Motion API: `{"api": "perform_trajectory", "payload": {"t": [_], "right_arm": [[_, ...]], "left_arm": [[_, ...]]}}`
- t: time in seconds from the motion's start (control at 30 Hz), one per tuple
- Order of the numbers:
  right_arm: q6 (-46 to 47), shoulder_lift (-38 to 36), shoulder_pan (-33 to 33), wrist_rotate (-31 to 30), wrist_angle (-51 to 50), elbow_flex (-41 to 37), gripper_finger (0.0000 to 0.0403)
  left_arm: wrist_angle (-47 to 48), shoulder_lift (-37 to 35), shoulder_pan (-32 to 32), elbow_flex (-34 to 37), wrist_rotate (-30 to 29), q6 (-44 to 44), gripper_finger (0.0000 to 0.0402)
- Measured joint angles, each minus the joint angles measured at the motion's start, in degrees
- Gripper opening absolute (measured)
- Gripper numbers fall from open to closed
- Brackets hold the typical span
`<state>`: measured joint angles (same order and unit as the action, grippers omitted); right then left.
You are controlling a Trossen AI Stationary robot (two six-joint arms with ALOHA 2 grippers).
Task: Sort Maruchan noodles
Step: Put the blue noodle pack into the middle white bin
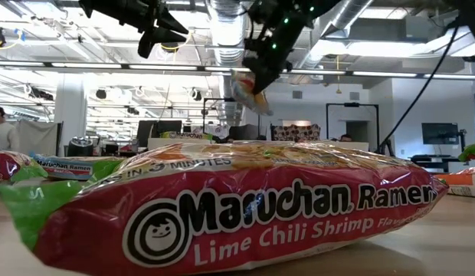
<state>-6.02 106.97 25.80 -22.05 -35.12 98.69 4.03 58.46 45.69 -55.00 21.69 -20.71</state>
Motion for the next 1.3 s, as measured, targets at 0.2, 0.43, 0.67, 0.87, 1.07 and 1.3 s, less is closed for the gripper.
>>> {"api": "perform_trajectory", "payload": {"t": [0.2,0.43,0.67,0.87,1.07,1.3], "right_arm": [[6.25,4.54,-0.04,-1.84,-2.04,0.36,0.0002],[9.14,8.91,0.36,-3.54,-4.35,0.36,0.0003],[10.65,11.88,1.26,-5.06,-4.58,0.49,0.0003],[10.73,13.47,2.23,-4.91,-5.0,0.43,0.0005],[10.64,13.36,2.47,-5.0,-4.7,0.36,0.0028],[10.64,13.36,2.86,-4.76,-4.65,0.36,0.0075]], "left_arm": [[0.09,0.0,0.0,0.0,-0.04,0.34,0.0084],[0.07,0.0,0.0,0.0,-0.04,0.52,0.0084],[0.09,0.0,0.0,0.0,0.09,0.55,0.0084],[0.14,0.0,-0.02,0.0,0.42,0.95,0.0084],[0.53,0.0,-0.02,0.0,0.42,1.49,0.0084],[0.59,0.0,-0.02,0.0,0.42,1.98,0.0084]]}}
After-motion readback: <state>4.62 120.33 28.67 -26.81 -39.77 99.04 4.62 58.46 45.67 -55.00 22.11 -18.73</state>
